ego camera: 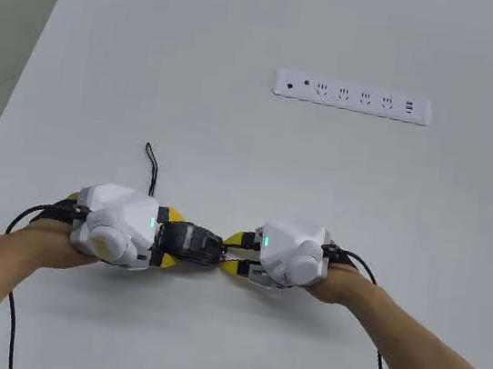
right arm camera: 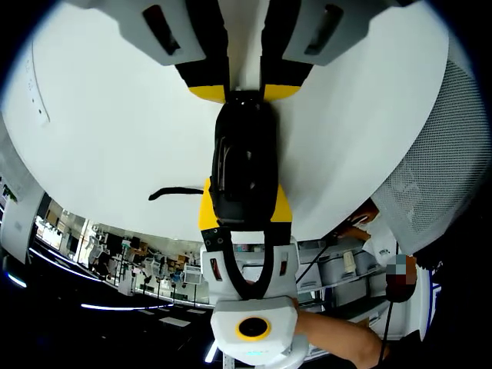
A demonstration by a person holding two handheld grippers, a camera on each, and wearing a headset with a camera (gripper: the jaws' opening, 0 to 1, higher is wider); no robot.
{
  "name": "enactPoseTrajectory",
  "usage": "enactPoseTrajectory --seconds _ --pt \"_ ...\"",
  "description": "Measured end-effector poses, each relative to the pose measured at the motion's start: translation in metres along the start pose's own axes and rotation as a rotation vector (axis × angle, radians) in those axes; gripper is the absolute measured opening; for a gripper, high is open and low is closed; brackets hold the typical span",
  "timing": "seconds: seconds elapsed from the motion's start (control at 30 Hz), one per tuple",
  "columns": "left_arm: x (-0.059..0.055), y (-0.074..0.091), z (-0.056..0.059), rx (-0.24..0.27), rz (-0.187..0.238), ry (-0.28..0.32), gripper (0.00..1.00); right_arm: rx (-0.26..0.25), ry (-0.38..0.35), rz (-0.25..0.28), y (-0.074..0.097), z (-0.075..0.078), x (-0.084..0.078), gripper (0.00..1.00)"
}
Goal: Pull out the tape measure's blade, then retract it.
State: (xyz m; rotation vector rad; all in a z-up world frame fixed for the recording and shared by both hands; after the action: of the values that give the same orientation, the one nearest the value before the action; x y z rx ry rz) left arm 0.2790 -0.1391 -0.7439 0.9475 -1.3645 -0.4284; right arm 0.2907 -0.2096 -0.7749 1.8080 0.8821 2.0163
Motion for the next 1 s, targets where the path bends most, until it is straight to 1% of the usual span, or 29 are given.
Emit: enactPoseTrajectory --seconds 0.13,0.23,0.3,0.67,0.83,1.0 --pt "0.0004 -0.0002 0.0008 -0.002 0.001 0.002 0.28 -0.002 0.005 -0.004 0.0001 0.0001 -0.0002 0.12" --pt "-0.0001 -0.0002 0.0012 -0.006 -0.001 -0.002 0.28 0.006 -0.004 -0.004 0.0004 -0.0014 0.0002 0.11" --pt "-0.0004 -0.0002 0.0009 -0.007 -0.001 -0.002 0.28 0.008 0.003 -0.004 0.0006 -0.0016 0.0002 0.11" --pt "-0.0023 0.0011 0.0012 0.000 -0.008 0.009 0.28 0.015 0.002 0.015 0.0031 -0.0018 0.0024 0.10" --pt "-0.0025 0.0010 0.0014 -0.001 -0.009 0.011 0.28 0.016 0.027 0.014 0.0032 -0.0020 0.0021 0.09" --pt "-0.0029 0.0010 0.0014 0.000 -0.010 0.014 0.28 0.016 0.022 0.018 0.0039 -0.0016 0.0027 0.09"
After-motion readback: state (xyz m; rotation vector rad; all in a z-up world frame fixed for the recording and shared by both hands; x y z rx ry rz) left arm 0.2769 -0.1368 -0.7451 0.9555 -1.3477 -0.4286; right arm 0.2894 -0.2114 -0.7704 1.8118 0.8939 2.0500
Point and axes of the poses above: the centre of the closed fingertips' face, and the gripper's own axes: y roughly backward along the fingers, z roughly to its right, x roughly out of its top, the point moved 2 cm from there along y, roughly backward along the fingers, and after that the axes turned 1 degree about z, right-handed, at the moved point
